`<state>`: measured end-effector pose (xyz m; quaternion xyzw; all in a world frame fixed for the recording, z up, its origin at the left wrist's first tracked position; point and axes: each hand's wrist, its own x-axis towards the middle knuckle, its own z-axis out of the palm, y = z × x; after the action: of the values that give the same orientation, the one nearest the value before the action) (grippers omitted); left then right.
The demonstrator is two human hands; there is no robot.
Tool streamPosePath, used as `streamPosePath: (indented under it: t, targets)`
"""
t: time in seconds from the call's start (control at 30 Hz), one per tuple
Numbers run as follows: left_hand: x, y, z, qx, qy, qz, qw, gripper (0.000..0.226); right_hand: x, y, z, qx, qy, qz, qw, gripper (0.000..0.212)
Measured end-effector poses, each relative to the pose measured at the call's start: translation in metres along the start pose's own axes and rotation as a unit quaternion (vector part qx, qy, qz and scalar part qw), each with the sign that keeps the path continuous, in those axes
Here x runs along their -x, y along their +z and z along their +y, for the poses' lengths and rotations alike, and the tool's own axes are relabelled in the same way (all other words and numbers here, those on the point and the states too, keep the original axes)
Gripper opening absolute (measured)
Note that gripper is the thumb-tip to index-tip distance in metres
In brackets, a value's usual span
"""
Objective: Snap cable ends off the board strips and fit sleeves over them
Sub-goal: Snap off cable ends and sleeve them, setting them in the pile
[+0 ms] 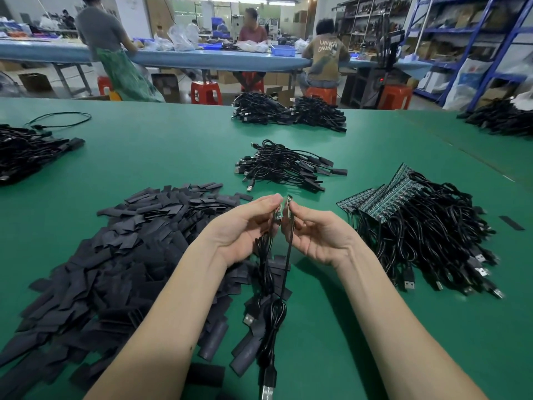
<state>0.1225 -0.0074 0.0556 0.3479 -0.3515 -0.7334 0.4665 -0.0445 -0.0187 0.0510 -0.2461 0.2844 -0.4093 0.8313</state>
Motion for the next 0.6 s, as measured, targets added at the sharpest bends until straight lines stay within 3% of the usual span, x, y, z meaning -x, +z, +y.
streamPosePath:
  t: [0.1, 0.17, 0.23, 0.3, 0.33, 0.37, 0.47, 0.53, 0.6]
  targets:
    - [-0.002, -0.002, 0.003, -0.028, 0.026, -0.006, 0.999, 0.03, 0.0, 0.003, -0.001, 0.012, -0.012, 0.015, 1.0, 0.026]
    - [-0.004, -0.008, 0.005, -0.102, 0.067, 0.057, 0.991, 0.03, 0.001, 0.006, -0.004, 0.044, -0.033, 0.033, 0.998, 0.033]
    - [-0.005, -0.016, 0.005, -0.25, 0.129, 0.153, 0.947, 0.022, 0.002, 0.008, -0.008, 0.133, -0.049, 0.055, 0.988, 0.039]
    - [-0.007, -0.023, 0.003, -0.413, 0.181, 0.219, 0.865, 0.021, 0.001, 0.009, -0.009, 0.2, -0.061, 0.083, 0.974, 0.035]
    - [-0.008, -0.023, 0.002, -0.452, 0.201, 0.238, 0.836, 0.023, 0.0, 0.01, -0.009, 0.204, -0.07, 0.095, 0.972, 0.03]
    - [-0.008, -0.021, 0.002, -0.456, 0.214, 0.244, 0.829, 0.022, -0.001, 0.01, -0.009, 0.196, -0.08, 0.105, 0.972, 0.026]
    - [-0.009, -0.013, 0.004, -0.28, 0.164, 0.132, 0.937, 0.013, -0.004, 0.012, -0.009, 0.171, -0.106, 0.114, 0.973, 0.02]
    - [-0.007, -0.009, 0.004, -0.232, 0.13, 0.063, 0.962, 0.009, -0.005, 0.012, -0.008, 0.154, -0.12, 0.096, 0.976, 0.013]
    - [-0.006, -0.01, 0.003, -0.216, 0.115, 0.053, 0.968, 0.01, -0.004, 0.013, -0.008, 0.14, -0.125, 0.083, 0.979, 0.007]
